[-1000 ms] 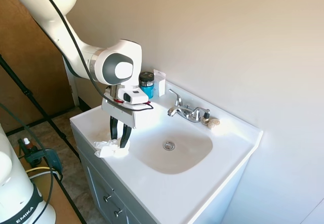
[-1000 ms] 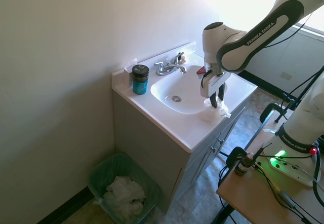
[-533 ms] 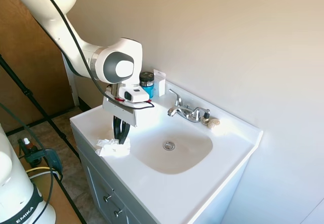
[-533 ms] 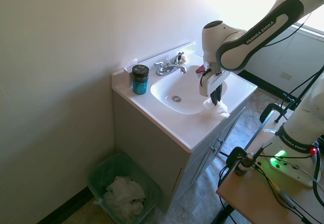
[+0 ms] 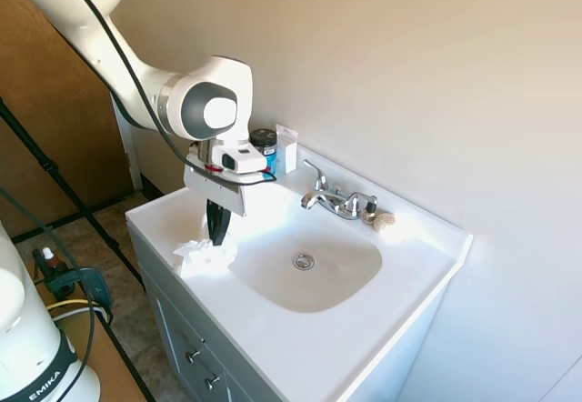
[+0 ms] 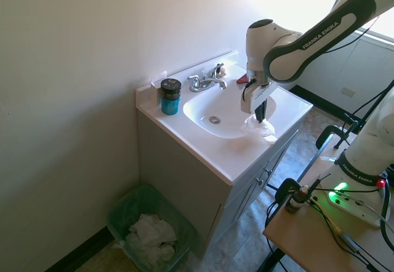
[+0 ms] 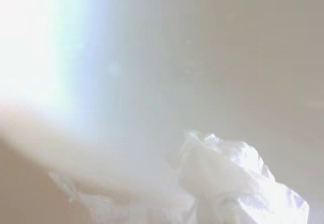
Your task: Throw the tissue in the trash bin
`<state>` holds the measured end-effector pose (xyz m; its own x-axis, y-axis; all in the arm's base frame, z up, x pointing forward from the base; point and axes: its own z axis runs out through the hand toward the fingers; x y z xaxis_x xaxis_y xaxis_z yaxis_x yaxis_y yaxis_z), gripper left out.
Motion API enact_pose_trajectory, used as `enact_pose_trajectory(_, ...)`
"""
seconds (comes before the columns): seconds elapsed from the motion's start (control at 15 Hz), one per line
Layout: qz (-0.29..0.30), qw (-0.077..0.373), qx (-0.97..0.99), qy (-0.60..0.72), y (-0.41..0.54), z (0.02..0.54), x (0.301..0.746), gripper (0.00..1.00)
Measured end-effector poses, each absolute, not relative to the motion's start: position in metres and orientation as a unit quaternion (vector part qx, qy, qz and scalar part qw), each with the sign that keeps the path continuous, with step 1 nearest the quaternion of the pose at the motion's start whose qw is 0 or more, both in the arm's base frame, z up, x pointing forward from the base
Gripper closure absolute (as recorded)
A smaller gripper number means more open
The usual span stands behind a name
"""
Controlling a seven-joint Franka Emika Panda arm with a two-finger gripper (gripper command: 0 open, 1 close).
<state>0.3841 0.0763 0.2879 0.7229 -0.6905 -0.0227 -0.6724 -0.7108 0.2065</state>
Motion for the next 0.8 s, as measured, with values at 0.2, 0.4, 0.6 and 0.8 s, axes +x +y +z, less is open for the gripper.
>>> enact_pose_trajectory(0.2,-0.009,0.081,0.937,-0.340,0.139,0.329,0.395,1.00)
enact_pose_trajectory(0.4,0.025,0.071,0.947,-0.312,0.225,0.358,0.406,1.00)
enact_pose_trajectory(0.6,0.043,0.067,0.956,-0.283,0.295,0.356,0.433,1.00)
enact_pose_trajectory(0.8,0.043,0.067,0.962,-0.262,0.361,0.329,0.457,1.00)
